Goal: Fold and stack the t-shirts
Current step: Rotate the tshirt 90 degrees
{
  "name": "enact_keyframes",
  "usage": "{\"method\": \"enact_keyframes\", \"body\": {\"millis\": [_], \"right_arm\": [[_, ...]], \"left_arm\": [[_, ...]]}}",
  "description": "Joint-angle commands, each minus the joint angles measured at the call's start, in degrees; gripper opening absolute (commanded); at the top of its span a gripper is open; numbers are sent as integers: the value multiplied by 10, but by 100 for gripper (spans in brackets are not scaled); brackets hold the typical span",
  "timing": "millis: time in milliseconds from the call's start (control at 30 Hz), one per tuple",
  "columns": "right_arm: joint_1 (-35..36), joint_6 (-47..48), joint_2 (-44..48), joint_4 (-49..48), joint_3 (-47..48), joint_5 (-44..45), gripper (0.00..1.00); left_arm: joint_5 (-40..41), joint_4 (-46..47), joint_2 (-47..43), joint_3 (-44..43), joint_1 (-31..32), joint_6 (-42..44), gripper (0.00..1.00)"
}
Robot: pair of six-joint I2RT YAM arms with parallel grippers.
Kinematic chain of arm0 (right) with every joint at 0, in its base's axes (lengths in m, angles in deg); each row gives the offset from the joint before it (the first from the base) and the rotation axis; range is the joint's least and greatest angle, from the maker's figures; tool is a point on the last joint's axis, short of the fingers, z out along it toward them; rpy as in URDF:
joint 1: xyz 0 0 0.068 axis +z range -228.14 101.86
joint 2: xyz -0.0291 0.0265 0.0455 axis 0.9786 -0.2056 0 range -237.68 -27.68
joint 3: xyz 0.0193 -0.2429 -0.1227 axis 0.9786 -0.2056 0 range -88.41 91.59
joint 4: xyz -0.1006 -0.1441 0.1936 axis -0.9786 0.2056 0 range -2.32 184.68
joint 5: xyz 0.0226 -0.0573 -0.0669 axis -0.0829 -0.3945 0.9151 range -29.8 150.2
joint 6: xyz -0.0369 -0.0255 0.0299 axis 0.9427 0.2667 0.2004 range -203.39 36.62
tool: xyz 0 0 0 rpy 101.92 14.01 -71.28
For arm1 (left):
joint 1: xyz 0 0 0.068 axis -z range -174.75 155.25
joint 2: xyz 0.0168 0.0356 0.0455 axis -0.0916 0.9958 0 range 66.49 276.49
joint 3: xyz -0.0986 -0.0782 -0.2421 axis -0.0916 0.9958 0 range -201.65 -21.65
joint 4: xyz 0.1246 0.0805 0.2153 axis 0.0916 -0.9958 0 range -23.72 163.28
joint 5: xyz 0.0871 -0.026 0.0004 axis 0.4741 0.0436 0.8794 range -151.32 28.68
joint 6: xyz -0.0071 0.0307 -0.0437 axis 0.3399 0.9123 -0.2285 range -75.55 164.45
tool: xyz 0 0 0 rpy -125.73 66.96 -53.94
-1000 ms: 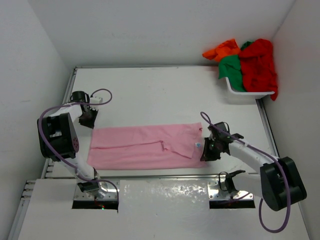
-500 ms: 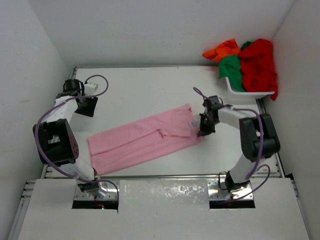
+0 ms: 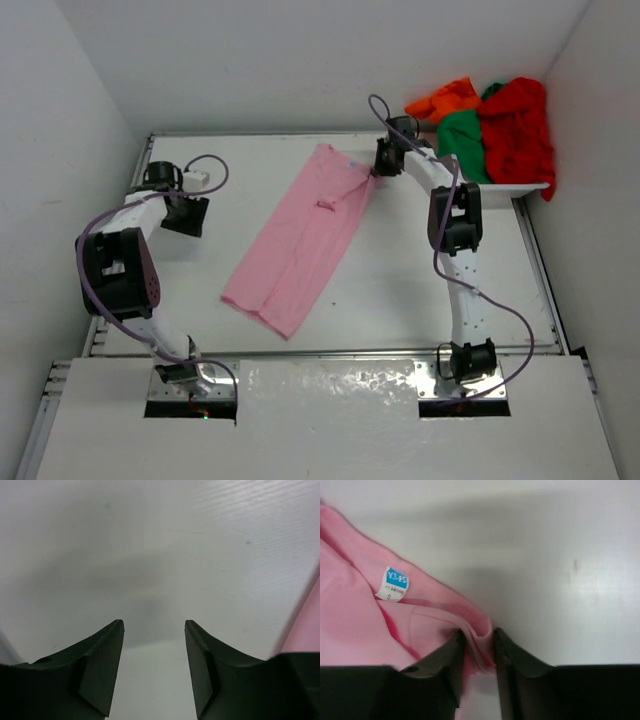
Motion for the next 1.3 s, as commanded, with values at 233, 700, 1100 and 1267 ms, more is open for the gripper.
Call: {"method": "enact_keyframes", "body": {"millis": [233, 700, 1100, 1267], "right_arm": [[-46, 2, -93, -136, 120, 28, 65], [-8, 52, 158, -115, -66, -3, 75], [213, -332, 614, -302, -769, -10, 66], [322, -432, 643, -334, -858, 14, 64]], "left_arm": [[-13, 32, 58, 32, 86, 2, 50], [-18, 33, 25, 23, 86, -2, 50], [-12, 64, -133, 132, 85, -16, 50], [-26, 64, -153, 158, 85, -17, 50]]}}
